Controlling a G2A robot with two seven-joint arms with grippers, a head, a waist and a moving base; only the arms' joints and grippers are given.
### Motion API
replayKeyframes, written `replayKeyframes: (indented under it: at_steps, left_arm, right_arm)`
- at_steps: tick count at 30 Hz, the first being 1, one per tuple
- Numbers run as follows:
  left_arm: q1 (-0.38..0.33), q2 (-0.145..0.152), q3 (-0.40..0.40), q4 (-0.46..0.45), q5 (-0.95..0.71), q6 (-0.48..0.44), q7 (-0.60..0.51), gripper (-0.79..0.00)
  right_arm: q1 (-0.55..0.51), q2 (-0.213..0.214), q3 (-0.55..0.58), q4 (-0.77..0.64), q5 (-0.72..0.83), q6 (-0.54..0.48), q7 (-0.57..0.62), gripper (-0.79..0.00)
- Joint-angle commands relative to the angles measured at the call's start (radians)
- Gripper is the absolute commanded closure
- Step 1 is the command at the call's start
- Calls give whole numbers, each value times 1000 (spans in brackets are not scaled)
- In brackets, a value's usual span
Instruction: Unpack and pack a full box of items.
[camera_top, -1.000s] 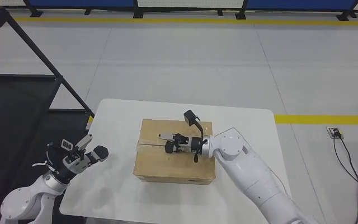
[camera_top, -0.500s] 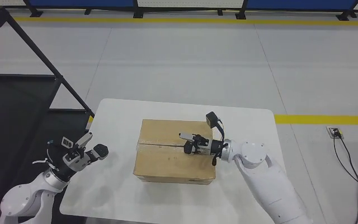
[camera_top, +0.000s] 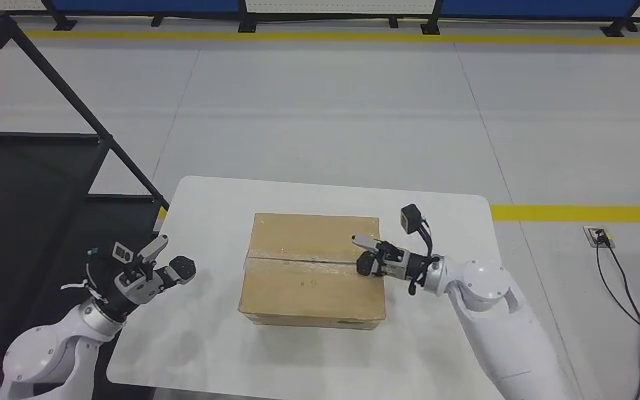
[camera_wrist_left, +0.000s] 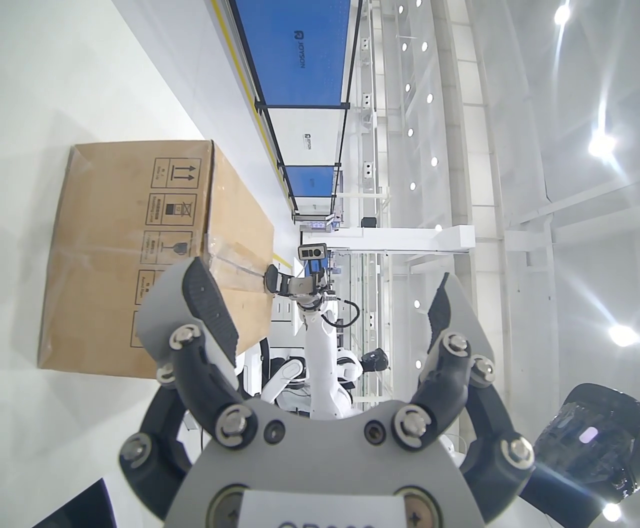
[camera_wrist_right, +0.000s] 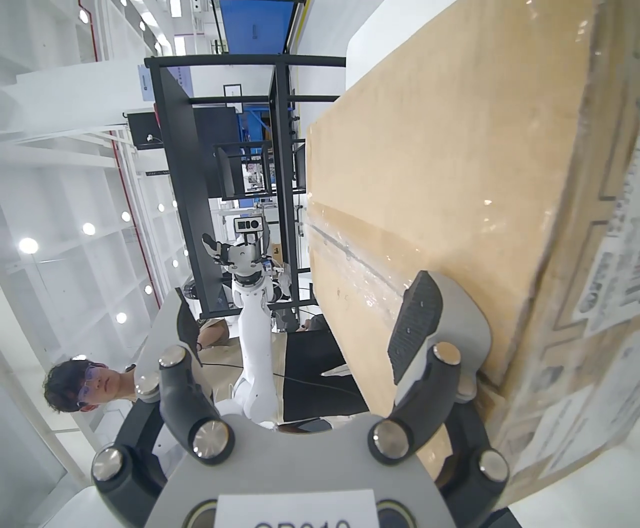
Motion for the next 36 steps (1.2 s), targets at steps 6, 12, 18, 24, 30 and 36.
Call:
replayKeyframes:
  at_steps: [6,12,18,24,30,36]
  left_arm:
    - [-1,5,6,-3,1,-1,1,-785]
    - [0,8,11,-6,0,-2,1,-785]
    - [-6,12,15,0,-3,3,4,-785]
    - [-14,17,9,8,-11,4,5,-785]
    - [-11,21,-7,15,-21,1,6,-785]
    - [-10,21,-7,15,-21,0,7,-784]
  right_arm:
    - [-57,18,55,-43,16,-9,1,-785]
    - [-95,30,93,-62,37,-21,-7,-785]
    - [-173,48,174,-123,77,-82,-17,-785]
    - [-273,64,263,-213,137,-152,-14,-785]
    - [-310,69,298,-241,170,-232,-11,-785]
    - [-310,69,298,-241,170,-232,-11,-785]
